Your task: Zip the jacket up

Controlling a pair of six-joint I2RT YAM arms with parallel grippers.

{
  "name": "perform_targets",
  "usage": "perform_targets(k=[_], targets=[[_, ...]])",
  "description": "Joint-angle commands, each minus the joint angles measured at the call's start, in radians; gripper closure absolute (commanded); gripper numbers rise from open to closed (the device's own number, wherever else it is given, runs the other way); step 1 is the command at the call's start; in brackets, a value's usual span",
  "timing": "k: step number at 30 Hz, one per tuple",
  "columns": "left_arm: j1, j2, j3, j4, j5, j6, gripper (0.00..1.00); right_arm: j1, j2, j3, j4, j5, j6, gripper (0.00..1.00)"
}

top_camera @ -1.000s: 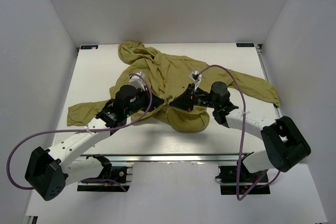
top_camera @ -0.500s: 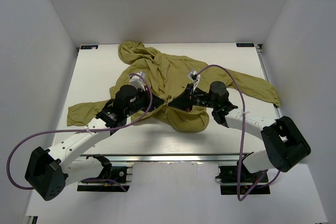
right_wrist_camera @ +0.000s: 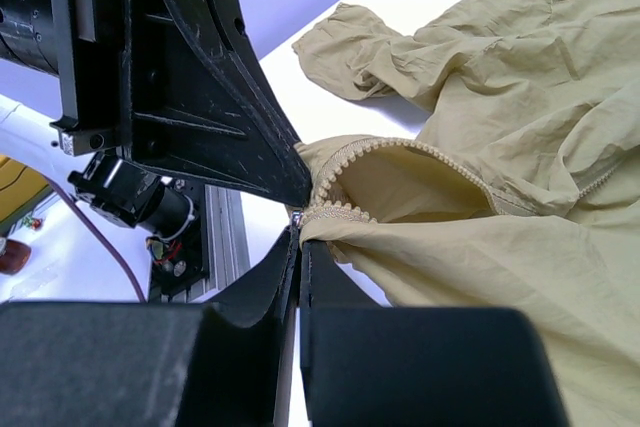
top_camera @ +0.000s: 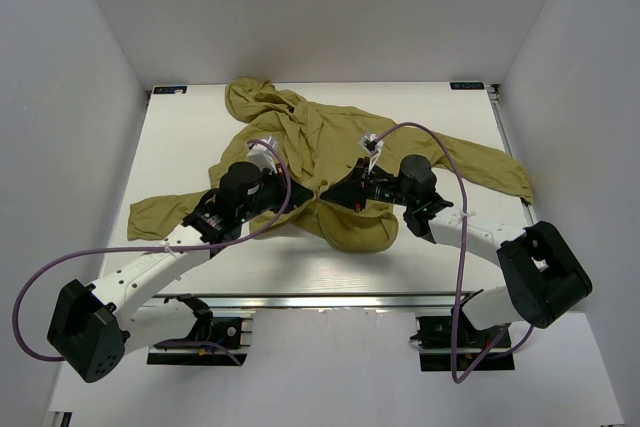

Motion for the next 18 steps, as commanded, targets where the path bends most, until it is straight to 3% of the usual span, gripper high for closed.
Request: perform_targets(k=[1,10,18], targets=[[0.004,-0.010,0.045,-0.005,0.024,0.016,1.00,0.006,-0.011,0.036,0.092,-0.007,0.006,1.00],[0.005,-0.033,0.039,-0.031,-0.001,0.010,1.00,0.003,-0.020,0.021,0.077,-0.030,0.018,1.00],[0.004,-0.088,0.012,-0.039,-0.053,-0.044,1.00,0.003,-0.066,0.001,-0.066,-0.032,-0.057,1.00]])
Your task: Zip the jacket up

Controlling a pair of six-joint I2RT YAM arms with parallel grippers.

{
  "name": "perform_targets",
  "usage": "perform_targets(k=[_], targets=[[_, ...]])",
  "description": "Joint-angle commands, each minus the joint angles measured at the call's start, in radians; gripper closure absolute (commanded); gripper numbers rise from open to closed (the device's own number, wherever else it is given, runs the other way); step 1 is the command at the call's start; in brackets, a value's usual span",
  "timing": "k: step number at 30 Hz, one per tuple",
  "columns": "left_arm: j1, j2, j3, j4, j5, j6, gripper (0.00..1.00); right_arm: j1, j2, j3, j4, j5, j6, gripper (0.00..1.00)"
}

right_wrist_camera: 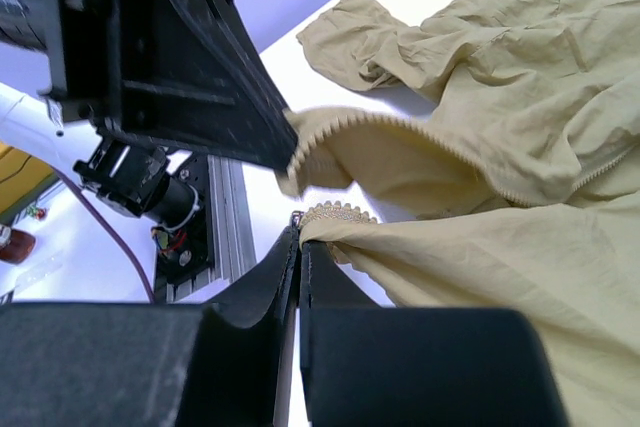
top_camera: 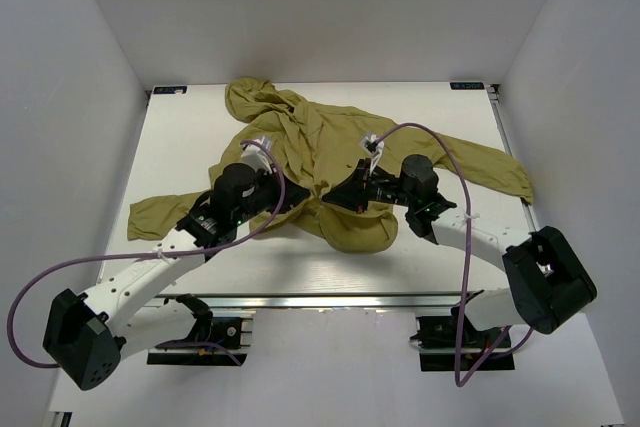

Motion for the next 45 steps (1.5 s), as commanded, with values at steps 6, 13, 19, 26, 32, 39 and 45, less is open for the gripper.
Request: perform_targets(k=[6,13,19,26,32,39,45], targets=[[0.004,-0.026,0.012,0.012,-0.003,-0.018,1.00,0.005,-0.031,0.014,-0.012,-0.041,-0.046,1.00],[0.004,-0.007,0.016,0.020,0.016,-0.015,1.00,0.006,-0.040,0.018,0.002,-0.041,-0.040,1.00],[0.004,-0.006,0.014,0.029,0.025,-0.015,1.00,0.006,-0.040,0.021,0.027,-0.040,-0.029,1.00],[0.005,-0.006,0.009,0.034,0.026,-0.015,1.00,0.006,-0.034,0.032,0.031,-0.021,-0.043,1.00],[0.004,-0.003,0.016,0.025,0.026,-0.015,1.00,0.006,-0.025,0.038,0.062,-0.029,-0.025,1.00],[0.004,-0.003,0.017,0.026,0.026,-0.015,1.00,0.006,-0.022,0.040,0.068,-0.018,-0.024,1.00],[0.004,-0.001,0.019,0.029,0.037,-0.009,1.00,0.006,-0.014,0.043,0.079,-0.021,-0.018,1.00]])
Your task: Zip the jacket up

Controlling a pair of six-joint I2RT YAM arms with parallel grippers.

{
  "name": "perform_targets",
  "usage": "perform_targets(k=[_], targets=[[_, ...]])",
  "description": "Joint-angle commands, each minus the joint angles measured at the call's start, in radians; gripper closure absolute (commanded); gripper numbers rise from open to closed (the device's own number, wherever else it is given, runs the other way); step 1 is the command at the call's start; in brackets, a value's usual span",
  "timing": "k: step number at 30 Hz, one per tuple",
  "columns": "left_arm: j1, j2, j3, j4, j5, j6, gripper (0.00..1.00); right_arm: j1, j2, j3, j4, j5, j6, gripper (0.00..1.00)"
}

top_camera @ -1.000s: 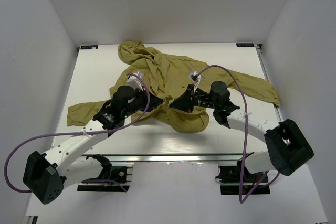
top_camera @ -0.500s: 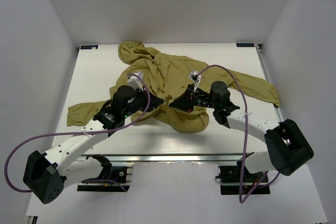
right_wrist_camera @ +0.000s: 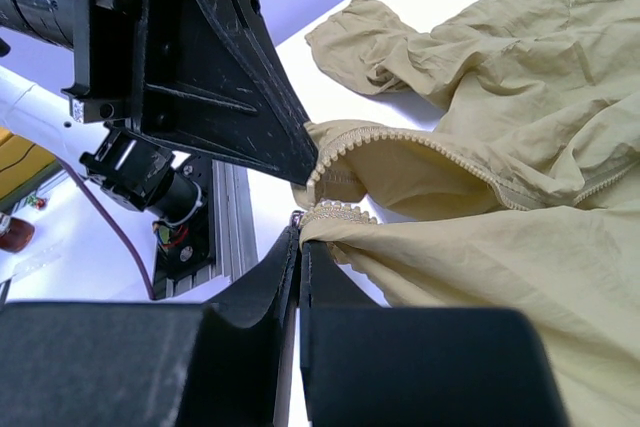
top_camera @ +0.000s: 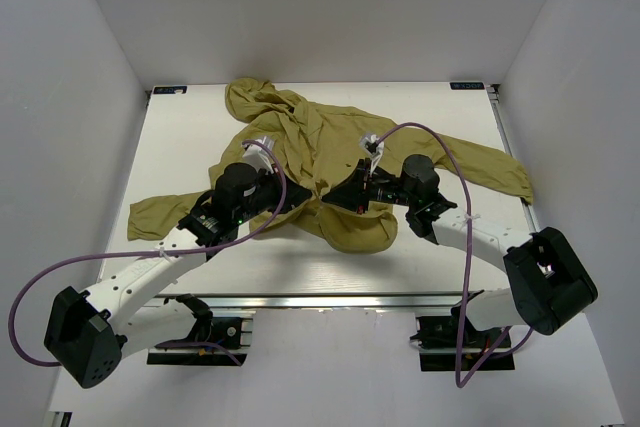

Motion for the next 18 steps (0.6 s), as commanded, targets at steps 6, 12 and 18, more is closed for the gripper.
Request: perform_targets(k=[6,12,18], targets=[[0.003,-0.010,0.016,0.011,0.019,0.005,1.00,0.006,0.007,0.044,0.085,0.005,0.003,1.00],[0.003,-0.015,0.017,0.009,0.013,0.005,1.00,0.006,0.019,0.047,0.090,0.002,0.008,1.00],[0.003,-0.015,0.017,0.005,0.010,0.003,1.00,0.006,0.010,0.033,0.079,0.007,0.013,1.00]])
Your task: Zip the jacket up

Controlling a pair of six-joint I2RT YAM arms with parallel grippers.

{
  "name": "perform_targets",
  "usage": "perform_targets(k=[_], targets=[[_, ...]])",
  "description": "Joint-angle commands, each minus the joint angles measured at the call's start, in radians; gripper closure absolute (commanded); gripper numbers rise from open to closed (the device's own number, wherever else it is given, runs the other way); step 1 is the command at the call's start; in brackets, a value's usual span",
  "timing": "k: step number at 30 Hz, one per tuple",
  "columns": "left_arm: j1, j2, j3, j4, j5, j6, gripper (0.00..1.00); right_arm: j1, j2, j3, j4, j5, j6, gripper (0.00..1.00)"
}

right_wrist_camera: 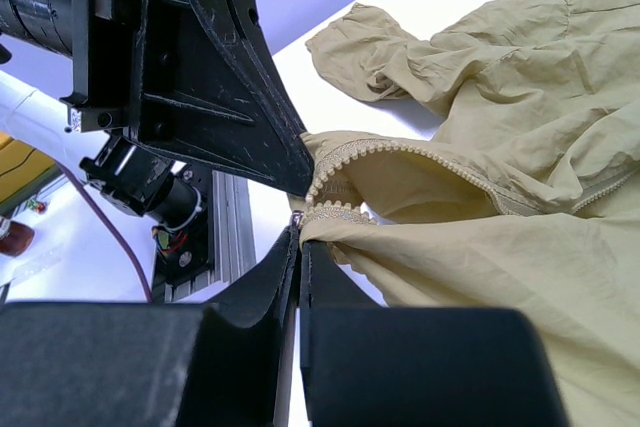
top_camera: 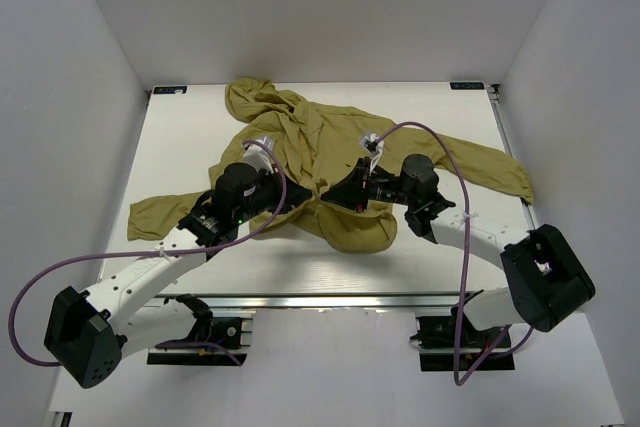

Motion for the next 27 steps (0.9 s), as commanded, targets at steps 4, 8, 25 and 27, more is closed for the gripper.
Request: perform_targets(k=[4,8,25,27], targets=[[0.003,-0.026,0.016,0.000,-0.008,0.000,1.00,0.006,-0.038,-0.008,0.023,0.015,-0.009,1.00],[0.003,-0.026,0.013,0.007,-0.001,-0.001,1.00,0.006,-0.043,-0.005,-0.005,0.016,-0.017,1.00],[0.003,-0.035,0.004,0.020,0.002,-0.010,1.00,0.018,-0.029,0.004,-0.051,0.014,-0.051,1.00],[0.003,-0.035,0.005,0.018,0.002,-0.007,1.00,0.018,-0.034,0.001,-0.048,0.025,-0.051,1.00]])
